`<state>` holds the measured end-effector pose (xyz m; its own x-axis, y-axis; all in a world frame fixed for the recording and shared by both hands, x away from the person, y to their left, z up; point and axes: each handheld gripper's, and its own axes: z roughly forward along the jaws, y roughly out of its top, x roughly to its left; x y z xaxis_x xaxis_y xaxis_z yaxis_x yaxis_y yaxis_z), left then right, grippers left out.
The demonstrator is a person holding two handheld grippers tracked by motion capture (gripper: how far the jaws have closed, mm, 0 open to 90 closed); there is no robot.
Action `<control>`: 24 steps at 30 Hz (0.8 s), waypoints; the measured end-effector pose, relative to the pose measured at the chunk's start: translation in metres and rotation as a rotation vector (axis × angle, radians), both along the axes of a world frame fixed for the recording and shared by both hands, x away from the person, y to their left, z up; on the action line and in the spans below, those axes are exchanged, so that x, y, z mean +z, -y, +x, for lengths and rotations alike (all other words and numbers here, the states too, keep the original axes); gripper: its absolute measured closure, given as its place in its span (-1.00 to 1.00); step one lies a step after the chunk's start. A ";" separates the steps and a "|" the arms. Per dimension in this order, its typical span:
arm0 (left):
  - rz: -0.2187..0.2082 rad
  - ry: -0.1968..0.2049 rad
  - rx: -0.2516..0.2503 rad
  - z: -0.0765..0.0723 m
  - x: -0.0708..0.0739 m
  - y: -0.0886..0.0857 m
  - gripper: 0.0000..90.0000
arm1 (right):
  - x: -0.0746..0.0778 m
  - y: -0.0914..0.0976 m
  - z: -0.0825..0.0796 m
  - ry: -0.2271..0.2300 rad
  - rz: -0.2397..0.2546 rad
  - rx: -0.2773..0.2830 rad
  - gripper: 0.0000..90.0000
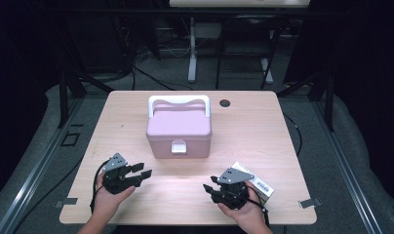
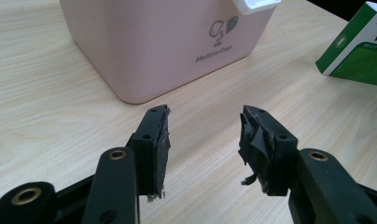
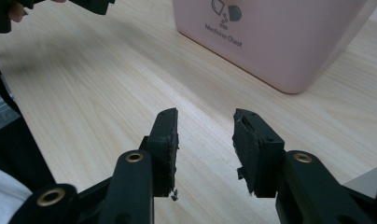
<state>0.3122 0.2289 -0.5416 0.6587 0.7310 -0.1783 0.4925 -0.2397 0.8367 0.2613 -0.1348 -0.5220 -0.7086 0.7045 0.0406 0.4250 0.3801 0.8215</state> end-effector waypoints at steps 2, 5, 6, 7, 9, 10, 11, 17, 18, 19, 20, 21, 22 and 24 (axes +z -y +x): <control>-0.002 0.001 0.003 0.000 0.000 0.000 0.15 | 0.008 0.001 0.000 0.001 -0.006 0.008 0.33; 0.001 -0.001 -0.004 0.000 0.000 0.001 0.15 | 0.018 0.003 0.001 -0.022 -0.012 0.020 0.33; 0.001 0.003 0.000 0.000 0.000 0.001 0.15 | 0.020 0.005 0.001 -0.021 -0.009 0.017 0.33; 0.001 0.003 0.001 0.000 0.000 0.001 0.15 | 0.023 0.006 0.002 -0.030 -0.008 0.018 0.33; 0.004 -0.001 0.000 -0.001 0.000 0.001 0.15 | 0.025 0.008 0.003 -0.039 -0.008 0.018 0.33; 0.001 0.001 0.004 -0.001 0.000 0.000 0.15 | 0.030 0.013 0.004 -0.037 -0.005 0.011 0.33; 0.001 0.001 0.004 -0.001 0.000 0.000 0.15 | 0.030 0.013 0.004 -0.037 -0.005 0.011 0.33; -0.001 0.000 0.010 0.000 0.000 -0.002 0.15 | 0.048 0.028 0.008 -0.034 -0.029 -0.002 0.35; 0.000 0.002 0.010 0.000 0.000 -0.002 0.15 | 0.048 0.028 0.008 -0.034 -0.029 -0.002 0.35; -0.002 0.002 0.012 0.000 0.000 -0.002 0.15 | 0.051 0.030 0.008 -0.016 -0.031 -0.017 0.36; -0.006 0.005 0.013 0.000 0.000 -0.003 0.15 | 0.057 0.037 0.009 -0.009 -0.046 -0.030 0.36; -0.006 0.005 0.013 0.000 0.000 -0.003 0.15 | 0.057 0.037 0.009 -0.009 -0.046 -0.030 0.36; -0.009 0.001 0.017 0.000 0.001 -0.003 0.15 | 0.061 0.044 0.012 -0.011 -0.091 -0.039 0.37; -0.007 0.004 0.014 0.000 0.001 -0.003 0.15 | 0.065 0.050 0.015 -0.025 -0.133 -0.044 0.38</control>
<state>0.3121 0.2323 -0.5407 0.6491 0.7389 -0.1809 0.4925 -0.2269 0.8402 0.2763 -0.1848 -0.4568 -0.6769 0.7351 -0.0380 0.4631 0.4654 0.7542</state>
